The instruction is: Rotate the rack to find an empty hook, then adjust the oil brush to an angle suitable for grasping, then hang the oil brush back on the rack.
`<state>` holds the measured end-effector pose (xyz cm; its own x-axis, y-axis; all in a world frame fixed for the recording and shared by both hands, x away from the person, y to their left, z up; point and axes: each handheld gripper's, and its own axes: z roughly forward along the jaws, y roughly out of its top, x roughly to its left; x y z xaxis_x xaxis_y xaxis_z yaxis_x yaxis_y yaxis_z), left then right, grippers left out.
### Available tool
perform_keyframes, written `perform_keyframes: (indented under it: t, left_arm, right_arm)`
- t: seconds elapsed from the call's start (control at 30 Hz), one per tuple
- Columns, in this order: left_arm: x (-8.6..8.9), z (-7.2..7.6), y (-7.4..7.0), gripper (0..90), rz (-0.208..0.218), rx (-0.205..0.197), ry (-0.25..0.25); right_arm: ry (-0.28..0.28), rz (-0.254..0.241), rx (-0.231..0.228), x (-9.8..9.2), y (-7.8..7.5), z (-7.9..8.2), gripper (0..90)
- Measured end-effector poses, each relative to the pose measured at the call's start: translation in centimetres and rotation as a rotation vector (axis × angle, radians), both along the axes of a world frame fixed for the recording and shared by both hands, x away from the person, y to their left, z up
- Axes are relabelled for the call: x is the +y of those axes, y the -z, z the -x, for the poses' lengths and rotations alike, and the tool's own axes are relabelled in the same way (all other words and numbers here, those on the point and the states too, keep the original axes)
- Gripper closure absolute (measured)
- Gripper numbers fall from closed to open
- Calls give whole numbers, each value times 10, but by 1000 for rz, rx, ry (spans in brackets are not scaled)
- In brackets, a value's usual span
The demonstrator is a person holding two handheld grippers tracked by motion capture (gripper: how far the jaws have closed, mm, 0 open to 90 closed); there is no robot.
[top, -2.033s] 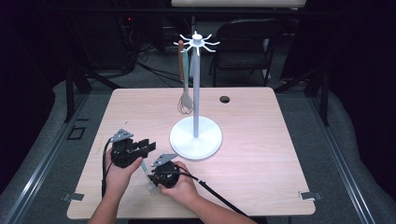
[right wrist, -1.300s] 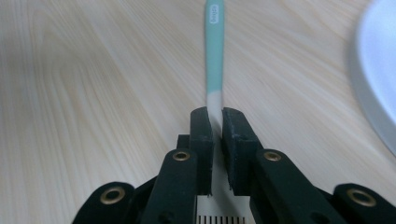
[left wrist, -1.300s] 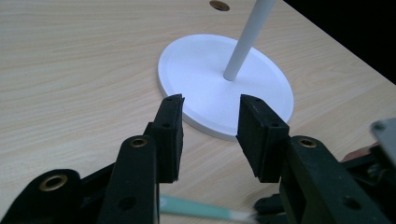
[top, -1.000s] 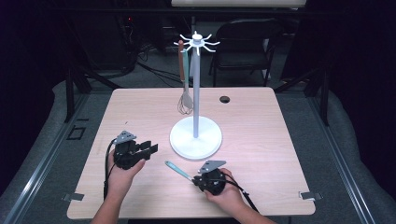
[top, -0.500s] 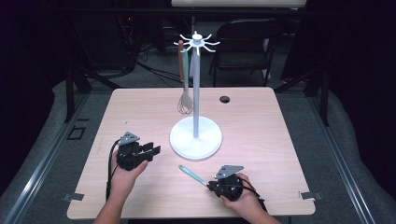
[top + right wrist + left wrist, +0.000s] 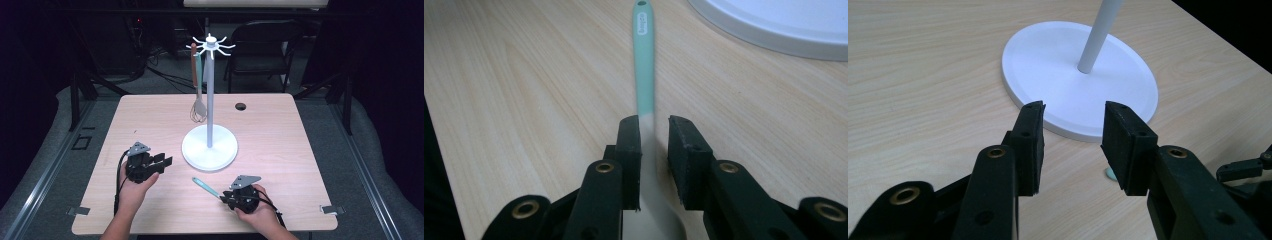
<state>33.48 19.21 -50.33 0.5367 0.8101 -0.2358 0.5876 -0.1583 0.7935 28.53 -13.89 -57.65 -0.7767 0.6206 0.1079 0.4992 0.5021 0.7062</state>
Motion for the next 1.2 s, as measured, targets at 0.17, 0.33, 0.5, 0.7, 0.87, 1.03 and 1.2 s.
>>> perform_keyframes:
  t: [0.17,0.33,0.5,0.7,0.87,1.03,1.2]
  left_arm:
    - [0,0,0,607,-3,-2,4]
    - [-1,0,0,607,-2,-1,4]
    - [-1,0,0,607,-5,-2,6]
    - [-3,0,2,607,-7,2,10]
    - [-4,0,2,606,-8,1,9]
    - [-7,0,4,604,-18,6,23]
    - [-10,1,5,600,-16,8,26]
  right_arm:
    - [1,11,-5,6,1,-3,737]
    - [-4,26,-14,12,3,-5,742]
    - [-7,44,-31,19,2,-6,778]
    - [-15,56,-38,21,2,-6,819]
    - [-7,43,-46,21,3,-5,821]
    - [-17,48,-54,21,3,-4,822]
    - [-15,41,-51,20,3,-3,823]
